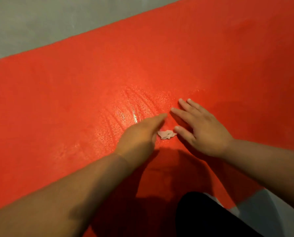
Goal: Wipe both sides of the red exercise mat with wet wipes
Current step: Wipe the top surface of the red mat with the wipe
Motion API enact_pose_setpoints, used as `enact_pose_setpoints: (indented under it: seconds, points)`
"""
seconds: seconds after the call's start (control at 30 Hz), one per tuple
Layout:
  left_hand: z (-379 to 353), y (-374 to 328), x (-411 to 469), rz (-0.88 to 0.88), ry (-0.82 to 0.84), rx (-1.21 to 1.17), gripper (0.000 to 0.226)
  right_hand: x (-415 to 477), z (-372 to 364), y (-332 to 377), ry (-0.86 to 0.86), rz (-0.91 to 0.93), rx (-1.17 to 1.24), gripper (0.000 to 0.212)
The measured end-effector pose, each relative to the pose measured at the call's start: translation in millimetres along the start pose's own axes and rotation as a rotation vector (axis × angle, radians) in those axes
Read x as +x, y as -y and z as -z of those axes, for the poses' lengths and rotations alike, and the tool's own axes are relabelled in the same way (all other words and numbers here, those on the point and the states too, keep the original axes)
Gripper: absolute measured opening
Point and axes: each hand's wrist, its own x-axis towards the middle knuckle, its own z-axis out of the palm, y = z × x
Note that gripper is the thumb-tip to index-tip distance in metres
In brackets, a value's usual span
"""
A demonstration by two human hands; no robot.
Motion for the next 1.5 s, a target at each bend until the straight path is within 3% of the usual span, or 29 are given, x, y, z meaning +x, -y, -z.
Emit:
enact_pose_setpoints:
  seconds: [0.1,0.2,0.3,0.37,0.43,0.5,0.53,0.63,0.73,0.8,0.83,0.9,0.97,1.03,1.17,1.23,1.3,1.37,1.43,1.5]
  points:
    - [22.5,12.8,3.7,0.007,-0.105,0.064,0.037,0.9,-4.9,23.6,-0.040,0.114,0.045,0.046]
    - [39.0,30.0,-2.7,-0.008,-0.008,0.240,0.034,0.4,-15.4,50.8,0.091,0.318,0.069,0.023]
    - [61.9,53.7,-5.7,0.086,0.091,0.393,0.057,0.1,-20.2,49.2,0.145,0.412,0.015,0.011]
    - [74.6,66.6,-8.5,0.295,0.201,0.485,0.086,10.2,-12.2,29.7,0.046,0.274,0.052,0.013]
    - [84.8,72.3,-6.6,0.460,0.275,0.476,0.107,27.1,4.5,1.6,-0.161,-0.082,0.111,0.013]
    - [89.3,73.9,-5.6,0.505,0.339,0.449,0.115,35.5,15.3,-11.6,-0.324,-0.445,0.172,0.016]
    - [89.4,75.3,-4.6,0.501,0.355,0.455,0.116,37.1,14.4,-5.1,-0.351,-0.484,0.163,0.017]
    - [87.0,79.3,0.1,0.490,0.363,0.465,0.118,28.0,-9.2,50.8,-0.260,-0.319,0.205,0.019]
    - [86.1,84.2,0.8,0.487,0.350,0.462,0.119,15.9,-31.2,94.2,-0.041,0.060,0.172,0.021]
    - [85.6,86.4,1.5,0.485,0.356,0.453,0.121,21.9,-27.6,81.1,-0.013,0.233,0.091,0.017]
    - [85.2,87.9,2.0,0.478,0.356,0.451,0.121,28.5,-19.3,64.9,-0.067,0.210,0.072,0.015]
    - [85.3,90.1,2.2,0.475,0.345,0.449,0.121,43.2,5.8,25.2,-0.228,-0.026,0.024,0.015]
    - [86.2,88.7,1.9,0.475,0.340,0.457,0.121,50.9,28.3,-9.0,-0.271,-0.376,0.023,0.017]
    - [86.0,88.1,2.9,0.464,0.344,0.464,0.122,52.3,27.5,-8.6,-0.284,-0.508,0.070,0.021]
    - [92.2,82.7,3.2,0.460,0.372,0.472,0.116,41.0,-22.1,83.8,-0.134,-0.144,0.144,0.024]
    - [100.0,79.0,3.0,0.428,0.331,0.514,0.103,37.7,-35.1,116.1,0.012,0.125,0.094,0.023]
    - [113.7,82.7,4.0,0.368,0.230,0.545,0.081,53.2,-26.9,107.4,0.032,0.258,0.030,0.022]
    - [127.3,92.8,7.4,0.332,0.141,0.528,0.070,78.3,-4.5,72.6,-0.050,0.088,-0.034,0.022]
    - [137.4,106.2,7.5,0.351,0.091,0.493,0.076,102.8,24.8,31.3,-0.167,-0.241,-0.050,0.024]
    - [143.3,116.2,11.0,0.390,0.037,0.435,0.088,112.9,38.9,15.3,-0.268,-0.418,-0.025,0.025]
